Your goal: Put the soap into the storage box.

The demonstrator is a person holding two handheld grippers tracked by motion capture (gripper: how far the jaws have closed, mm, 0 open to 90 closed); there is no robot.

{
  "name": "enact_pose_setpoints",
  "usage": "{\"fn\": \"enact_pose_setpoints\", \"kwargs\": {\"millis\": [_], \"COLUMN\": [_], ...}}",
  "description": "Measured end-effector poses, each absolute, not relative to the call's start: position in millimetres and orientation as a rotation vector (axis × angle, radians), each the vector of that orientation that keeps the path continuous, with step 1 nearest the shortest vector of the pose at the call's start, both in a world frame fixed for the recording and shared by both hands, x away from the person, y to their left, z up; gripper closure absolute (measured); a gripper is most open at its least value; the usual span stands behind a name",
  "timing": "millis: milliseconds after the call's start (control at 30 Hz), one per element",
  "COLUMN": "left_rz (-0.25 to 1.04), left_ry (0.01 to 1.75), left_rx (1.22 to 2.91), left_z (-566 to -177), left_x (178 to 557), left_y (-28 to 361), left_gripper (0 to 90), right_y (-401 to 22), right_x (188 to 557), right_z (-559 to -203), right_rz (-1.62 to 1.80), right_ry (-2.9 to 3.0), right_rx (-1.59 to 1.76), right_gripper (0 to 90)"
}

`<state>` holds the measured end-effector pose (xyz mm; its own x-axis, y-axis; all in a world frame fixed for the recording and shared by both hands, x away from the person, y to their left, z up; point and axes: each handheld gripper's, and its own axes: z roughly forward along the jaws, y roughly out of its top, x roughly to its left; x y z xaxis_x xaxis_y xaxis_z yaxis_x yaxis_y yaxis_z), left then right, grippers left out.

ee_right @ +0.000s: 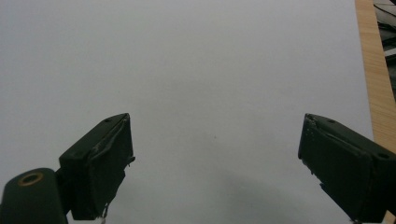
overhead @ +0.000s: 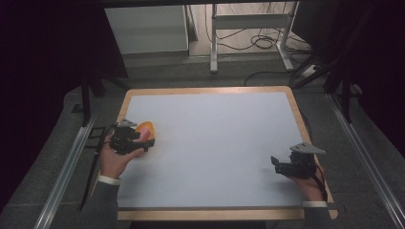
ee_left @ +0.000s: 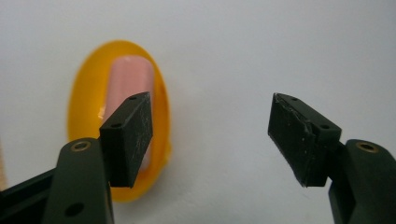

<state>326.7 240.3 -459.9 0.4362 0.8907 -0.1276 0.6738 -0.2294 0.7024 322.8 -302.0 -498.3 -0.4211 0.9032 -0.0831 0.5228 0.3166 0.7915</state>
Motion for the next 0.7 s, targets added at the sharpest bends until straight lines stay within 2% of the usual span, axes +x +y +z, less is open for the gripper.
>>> {"fn": "enact_pose_setpoints", "kwargs": {"millis": [267, 700], "left_rz": [0.346, 0.284], "left_ry": [1.252, 1.220], "left_rx": [1.990, 2.014], "left_z": [-480, -508], "left_x": [301, 283], "left_y": [228, 215], "left_gripper": [32.4, 31.2], "right_y": [-300, -301], "right_x": [323, 322], "right_z": [-499, -499], "right_rz": [0.950, 0.949], "right_ry": [2.069, 2.068], "right_rx": [1.249, 1.251], "right_gripper": [10.0, 10.0]}}
